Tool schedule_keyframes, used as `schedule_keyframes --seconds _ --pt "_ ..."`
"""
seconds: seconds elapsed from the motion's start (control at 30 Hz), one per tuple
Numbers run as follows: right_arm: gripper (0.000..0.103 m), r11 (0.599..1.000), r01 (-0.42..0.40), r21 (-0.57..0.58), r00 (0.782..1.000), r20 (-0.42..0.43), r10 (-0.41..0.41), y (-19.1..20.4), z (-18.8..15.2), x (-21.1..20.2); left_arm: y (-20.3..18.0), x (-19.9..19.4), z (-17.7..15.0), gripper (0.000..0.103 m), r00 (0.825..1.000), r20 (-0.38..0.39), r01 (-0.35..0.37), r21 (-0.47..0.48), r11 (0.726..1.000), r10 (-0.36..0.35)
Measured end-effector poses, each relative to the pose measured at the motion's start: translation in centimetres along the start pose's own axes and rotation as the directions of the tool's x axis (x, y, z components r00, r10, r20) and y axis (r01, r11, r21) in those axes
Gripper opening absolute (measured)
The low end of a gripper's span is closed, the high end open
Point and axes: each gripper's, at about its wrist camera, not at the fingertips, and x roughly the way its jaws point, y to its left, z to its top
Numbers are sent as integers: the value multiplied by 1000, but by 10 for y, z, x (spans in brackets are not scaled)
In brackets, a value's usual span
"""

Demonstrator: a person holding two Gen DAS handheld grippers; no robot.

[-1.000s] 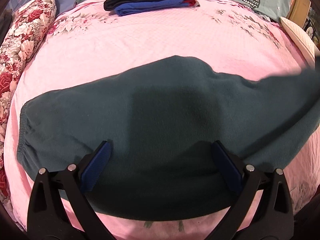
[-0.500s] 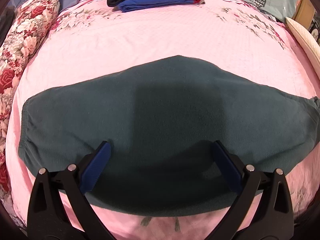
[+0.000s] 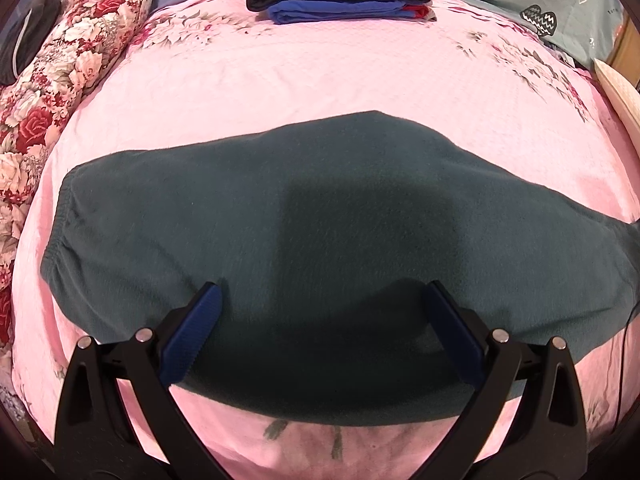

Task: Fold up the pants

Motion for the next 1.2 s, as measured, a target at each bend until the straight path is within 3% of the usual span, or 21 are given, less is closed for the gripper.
schedule_keyframes --seconds 0.07,0.13,0.17,0.27,0.3,0.37,0.43,0.53,0.63,0.8,0.9,0.97,1.03,1.1,1.2 --pt "11 995 4 97 999 53 -9 -15 3 -13 0 -1 -1 101 1000 0 -5 -6 1000 5" --pt "10 989 44 143 998 27 -49 -24 -3 -3 0 -1 -2 101 1000 11 -6 -7 1000 6" --pt "13 988 75 134 997 -35 -71 -24 -10 15 0 -1 -3 101 1000 13 -6 -3 1000 6" --pt "32 982 147 122 989 -39 -143 -20 -14 12 2 -5 4 101 999 -46 11 45 999 -9" --pt "32 977 160 140 987 -31 -157 -18 -10 0 5 -10 7 101 999 -52 8 56 998 -5" --pt "41 971 157 181 982 72 -173 -6 -6 -36 20 -31 10 101 1000 23 -12 59 998 11" --pt "42 991 55 118 986 148 -72 30 -2 -62 37 -40 12 101 997 62 -56 61 997 52" --pt "42 990 -118 -76 984 127 127 112 -2 -64 70 -34 16 101 993 43 -110 36 993 108" --pt "42 933 -262 -245 955 71 287 206 -9 -52 94 -21 16 101 990 6 -137 -4 991 137" --pt "42 840 -352 -413 930 -54 363 318 -26 -24 107 -6 -3 101 991 -34 -127 21 992 128" --pt "43 804 -359 -474 933 -214 290 342 -58 3 121 -7 -17 101 998 -17 -66 -8 998 66" --pt "46 774 -344 -532 939 -211 272 344 -70 -5 137 -9 -28 101 999 -34 -13 -44 999 12" --pt "48 757 -362 -544 931 -257 260 339 -71 -15 152 -14 -33 101 998 -57 6 -77 997 -10" --pt "48 795 -367 -483 926 -274 260 330 -58 -23 166 -29 -31 101 999 -37 0 -82 997 -3" --pt "52 866 -382 -323 922 -197 333 323 -20 -39 175 -52 -11 101 996 81 31 -25 999 -29"
